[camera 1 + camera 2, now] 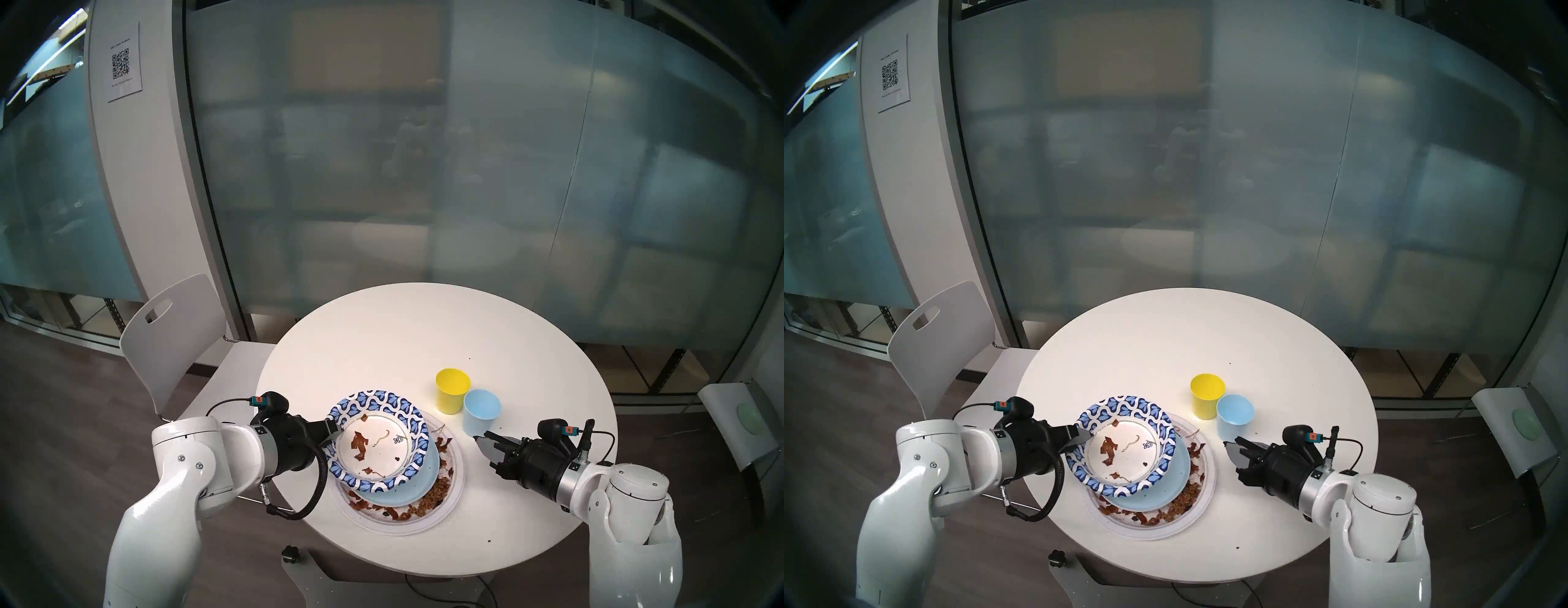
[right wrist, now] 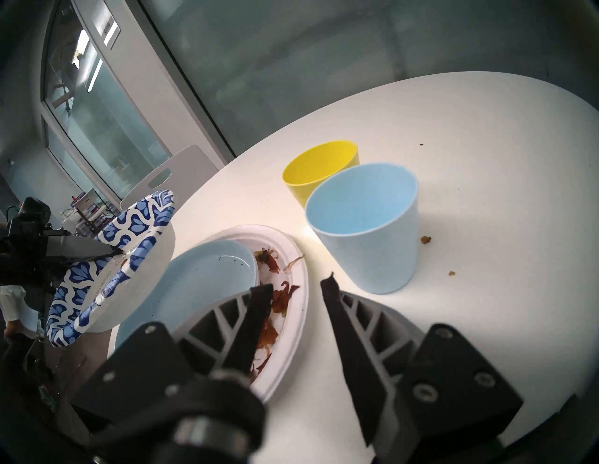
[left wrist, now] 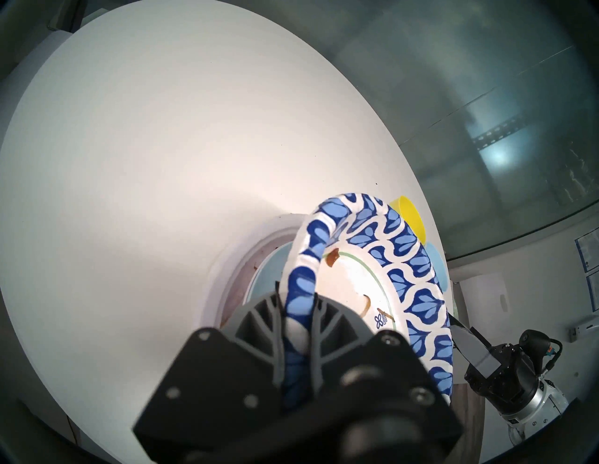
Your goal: Stack the plates into one stack
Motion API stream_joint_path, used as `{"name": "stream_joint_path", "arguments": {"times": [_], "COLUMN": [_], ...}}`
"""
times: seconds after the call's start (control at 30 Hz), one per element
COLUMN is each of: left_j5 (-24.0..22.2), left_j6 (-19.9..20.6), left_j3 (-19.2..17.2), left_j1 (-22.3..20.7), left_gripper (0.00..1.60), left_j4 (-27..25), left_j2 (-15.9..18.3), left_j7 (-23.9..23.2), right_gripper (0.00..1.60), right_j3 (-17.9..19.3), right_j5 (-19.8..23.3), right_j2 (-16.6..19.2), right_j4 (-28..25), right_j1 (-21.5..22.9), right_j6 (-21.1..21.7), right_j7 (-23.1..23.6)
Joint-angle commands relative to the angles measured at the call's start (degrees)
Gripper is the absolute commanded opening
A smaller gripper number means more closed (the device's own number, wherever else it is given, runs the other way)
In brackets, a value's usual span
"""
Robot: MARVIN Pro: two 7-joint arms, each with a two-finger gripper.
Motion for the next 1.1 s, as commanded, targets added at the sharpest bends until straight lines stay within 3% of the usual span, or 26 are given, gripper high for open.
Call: {"name": "stream_joint_path", "arguments": {"times": [0.0, 0.73, 0.77, 0.8, 0.87, 0.9, 0.93, 1.0, 1.07], "left_j5": [3.2, 11.8, 12.1, 12.3, 12.4, 12.7, 13.3, 13.7, 14.3], "left_j6": [-2.5, -6.8, -6.9, -7.0, -7.1, -7.1, -7.5, -7.7, -7.9], "left_j3": [2.1, 8.3, 8.5, 8.6, 8.6, 8.7, 9.0, 9.1, 9.4], "left_j1": [0.4, -0.8, -0.9, -1.0, -1.0, -1.1, -1.0, -1.0, -1.0], "left_gripper": [0.0, 0.0, 0.03, 0.26, 0.25, 0.13, 0.11, 0.32, 0.38], "left_j4": [-1.8, -0.5, -0.4, -0.3, -0.1, 0.0, 0.1, 0.3, 0.4], "left_j2": [-0.1, -0.8, -0.8, -0.7, -0.7, -0.6, -0.5, -0.4, -0.1], "left_j7": [-0.9, -0.2, -0.1, -0.2, -0.3, -0.4, -0.4, -0.6, -0.9], "right_gripper": [1.01, 1.08, 1.07, 1.09, 1.07, 1.09, 1.09, 1.1, 1.11], "right_j3": [0.5, 2.7, 2.7, 2.7, 2.7, 2.8, 2.8, 2.8, 2.9], "right_j5": [1.0, 1.3, 1.3, 1.3, 1.3, 1.2, 1.2, 1.2, 1.2], "right_j2": [-1.3, -2.1, -2.1, -2.1, -2.1, -2.1, -2.1, -2.1, -2.1], "right_j4": [-2.3, -3.3, -3.4, -3.4, -3.4, -3.4, -3.4, -3.4, -3.4], "right_j1": [-0.9, -2.5, -2.5, -2.6, -2.6, -2.6, -2.6, -2.6, -2.6], "right_j6": [-1.0, -1.5, -1.5, -1.4, -1.4, -1.5, -1.5, -1.5, -1.5], "right_j7": [0.3, 1.3, 1.3, 1.4, 1.4, 1.5, 1.5, 1.6, 1.7]}}
